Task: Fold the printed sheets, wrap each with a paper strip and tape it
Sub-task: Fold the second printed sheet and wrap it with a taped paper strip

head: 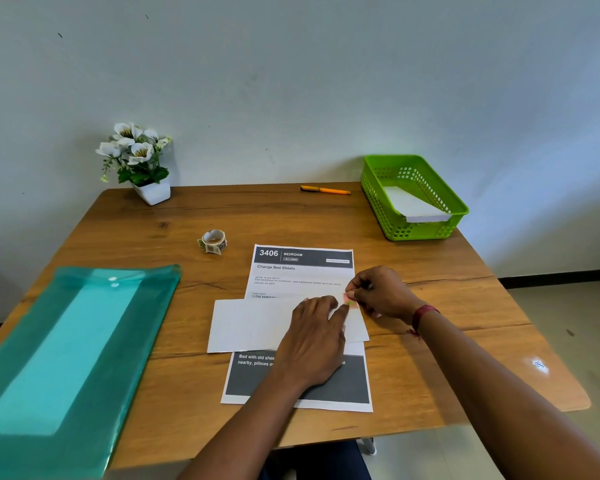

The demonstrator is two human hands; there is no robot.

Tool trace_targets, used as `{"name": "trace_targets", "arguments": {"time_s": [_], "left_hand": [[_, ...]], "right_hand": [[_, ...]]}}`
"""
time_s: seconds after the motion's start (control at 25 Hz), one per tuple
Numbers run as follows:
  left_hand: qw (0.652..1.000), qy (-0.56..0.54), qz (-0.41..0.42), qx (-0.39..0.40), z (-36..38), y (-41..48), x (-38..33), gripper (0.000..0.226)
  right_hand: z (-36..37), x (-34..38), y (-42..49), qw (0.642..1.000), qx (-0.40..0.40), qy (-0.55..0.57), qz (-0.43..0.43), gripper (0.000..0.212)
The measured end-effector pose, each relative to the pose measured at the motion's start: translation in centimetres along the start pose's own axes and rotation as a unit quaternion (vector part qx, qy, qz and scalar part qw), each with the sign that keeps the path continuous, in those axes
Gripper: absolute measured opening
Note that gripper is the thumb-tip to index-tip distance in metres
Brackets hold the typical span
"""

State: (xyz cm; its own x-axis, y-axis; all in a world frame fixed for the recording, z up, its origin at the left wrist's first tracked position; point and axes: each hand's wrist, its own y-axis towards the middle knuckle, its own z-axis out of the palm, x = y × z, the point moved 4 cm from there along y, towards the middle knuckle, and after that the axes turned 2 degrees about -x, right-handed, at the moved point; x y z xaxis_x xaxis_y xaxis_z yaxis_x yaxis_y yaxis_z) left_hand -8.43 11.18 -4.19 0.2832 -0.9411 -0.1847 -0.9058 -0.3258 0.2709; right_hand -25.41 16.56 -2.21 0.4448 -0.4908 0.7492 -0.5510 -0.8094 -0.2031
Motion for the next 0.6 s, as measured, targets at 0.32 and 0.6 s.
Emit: {"name": "trace_targets", "arguments": {"time_s": [0.32,0.6], "left_hand": [[1.000,0.012,0.003,0.017,-0.1,-0.1,-0.1,0.048],[0.997,0.045,0.025,0.060,-0.1,0.3,-0.4,0.049]], "right_hand": [[0.2,0.4,-0.1,0.999,-0.007,-0.031,-0.010,0.005],[0.8,-0.6,-0.9,0.985,-0.137,-0.090,-0.052,0.016]]}}
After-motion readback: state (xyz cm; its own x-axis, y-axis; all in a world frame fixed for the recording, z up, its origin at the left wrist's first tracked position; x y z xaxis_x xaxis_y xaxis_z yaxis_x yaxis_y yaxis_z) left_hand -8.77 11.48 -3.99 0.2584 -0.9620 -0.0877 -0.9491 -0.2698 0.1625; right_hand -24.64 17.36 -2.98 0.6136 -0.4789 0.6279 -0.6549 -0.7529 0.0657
